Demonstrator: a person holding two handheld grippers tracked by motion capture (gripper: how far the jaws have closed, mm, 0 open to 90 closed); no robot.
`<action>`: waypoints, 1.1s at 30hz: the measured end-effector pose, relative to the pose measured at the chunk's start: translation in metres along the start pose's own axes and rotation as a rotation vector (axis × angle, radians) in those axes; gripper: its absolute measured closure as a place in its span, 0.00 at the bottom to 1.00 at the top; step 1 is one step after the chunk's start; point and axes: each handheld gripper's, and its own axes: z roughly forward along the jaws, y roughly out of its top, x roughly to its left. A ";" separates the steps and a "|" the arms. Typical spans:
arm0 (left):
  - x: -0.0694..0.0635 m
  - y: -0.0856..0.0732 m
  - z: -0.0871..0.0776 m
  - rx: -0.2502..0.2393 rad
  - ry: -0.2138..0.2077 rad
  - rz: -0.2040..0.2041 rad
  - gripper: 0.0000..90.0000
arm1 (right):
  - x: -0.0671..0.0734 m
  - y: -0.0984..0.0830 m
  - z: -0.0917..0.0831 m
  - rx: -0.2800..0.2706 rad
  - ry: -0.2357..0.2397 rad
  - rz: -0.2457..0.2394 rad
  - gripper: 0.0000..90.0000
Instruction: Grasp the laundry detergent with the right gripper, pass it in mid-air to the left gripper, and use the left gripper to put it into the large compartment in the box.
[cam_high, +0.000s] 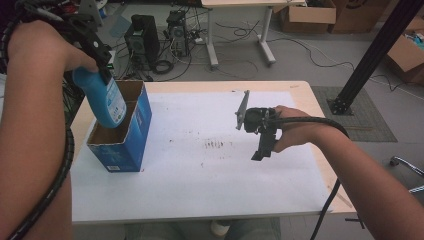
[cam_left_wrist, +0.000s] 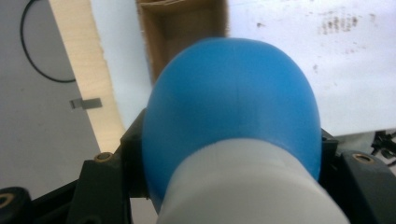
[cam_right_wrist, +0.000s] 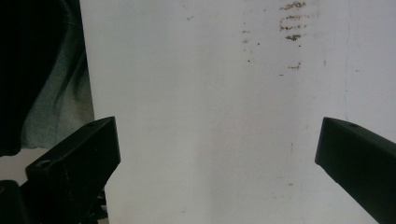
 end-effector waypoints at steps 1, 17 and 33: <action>0.002 0.001 0.003 0.004 0.004 -0.006 0.43 | 0.000 0.000 0.000 0.000 0.000 0.000 0.00; 0.021 0.014 0.061 0.031 0.010 -0.044 0.43 | -0.002 0.003 0.003 0.008 0.007 0.006 0.00; 0.014 0.023 0.123 0.044 0.028 -0.037 0.43 | -0.002 0.000 0.007 0.014 0.019 0.008 0.00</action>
